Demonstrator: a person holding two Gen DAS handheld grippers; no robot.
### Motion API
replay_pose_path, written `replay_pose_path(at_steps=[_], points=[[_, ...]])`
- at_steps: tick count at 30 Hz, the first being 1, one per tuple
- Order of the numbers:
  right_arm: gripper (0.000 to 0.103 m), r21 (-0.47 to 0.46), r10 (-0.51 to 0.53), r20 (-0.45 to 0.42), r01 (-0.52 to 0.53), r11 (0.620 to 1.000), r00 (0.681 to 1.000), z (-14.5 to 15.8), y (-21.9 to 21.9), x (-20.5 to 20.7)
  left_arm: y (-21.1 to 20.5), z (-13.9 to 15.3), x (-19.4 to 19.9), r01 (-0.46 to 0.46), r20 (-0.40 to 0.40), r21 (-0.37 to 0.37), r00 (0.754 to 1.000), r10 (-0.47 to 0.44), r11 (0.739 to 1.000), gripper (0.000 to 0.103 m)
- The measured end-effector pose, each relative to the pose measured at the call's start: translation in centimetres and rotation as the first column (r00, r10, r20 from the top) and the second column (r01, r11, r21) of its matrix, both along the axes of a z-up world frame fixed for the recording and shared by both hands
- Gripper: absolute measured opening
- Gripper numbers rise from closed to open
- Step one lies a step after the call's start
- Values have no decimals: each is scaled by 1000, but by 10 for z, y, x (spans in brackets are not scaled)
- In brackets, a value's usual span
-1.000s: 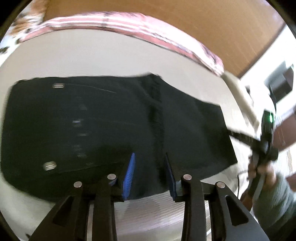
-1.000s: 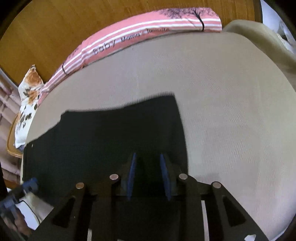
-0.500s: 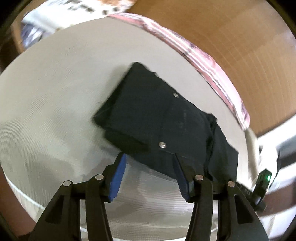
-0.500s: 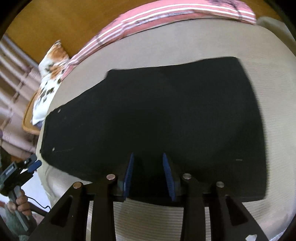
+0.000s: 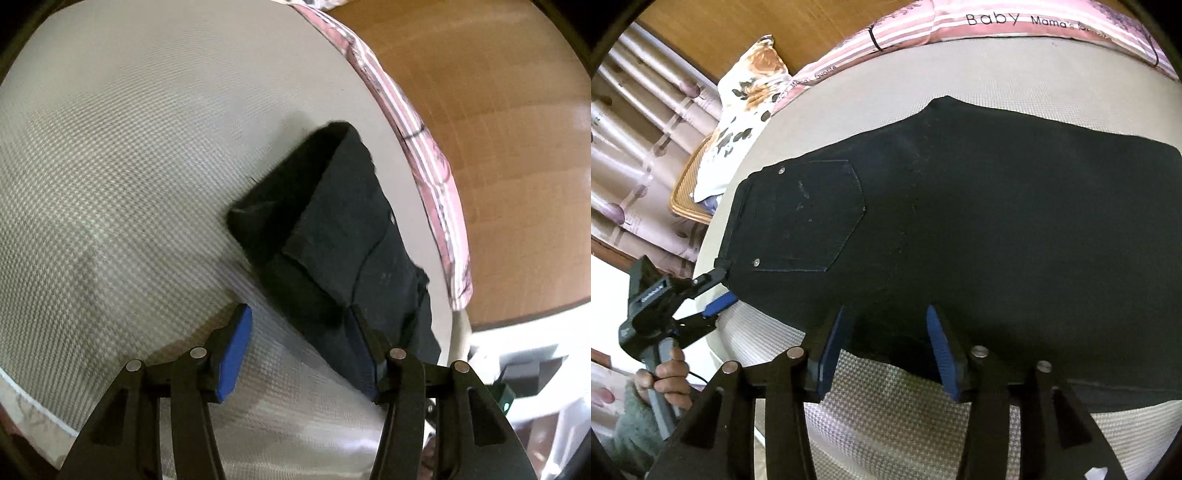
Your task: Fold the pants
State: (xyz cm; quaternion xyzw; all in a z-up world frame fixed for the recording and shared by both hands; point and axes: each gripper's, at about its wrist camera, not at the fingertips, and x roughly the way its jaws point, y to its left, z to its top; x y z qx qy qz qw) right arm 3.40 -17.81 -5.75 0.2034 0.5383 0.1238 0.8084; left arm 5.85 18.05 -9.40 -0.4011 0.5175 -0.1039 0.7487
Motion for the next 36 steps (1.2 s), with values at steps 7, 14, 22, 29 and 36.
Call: replay_pose_path(at_steps=[7, 14, 22, 29, 36], points=[[44, 22, -27, -19, 27, 999, 999, -3, -6, 3, 0, -5, 14, -28, 79, 28, 997, 26, 999, 53], [45, 26, -31, -28, 32, 999, 999, -6, -8, 5, 0, -7, 22, -49, 170, 57, 985, 38, 997, 53], [45, 40, -44, -32, 46, 998, 999, -8, -9, 9, -4, -8, 26, -52, 194, 96, 980, 32, 994, 37], [45, 64, -83, -14, 84, 994, 996, -1, -19, 6, -19, 29, 29, -11, 253, 114, 967, -19, 993, 24], [45, 121, -189, 52, 181, 976, 981, 25, -61, -6, -87, 112, 39, 126, 396, 165, 900, -182, 978, 22]])
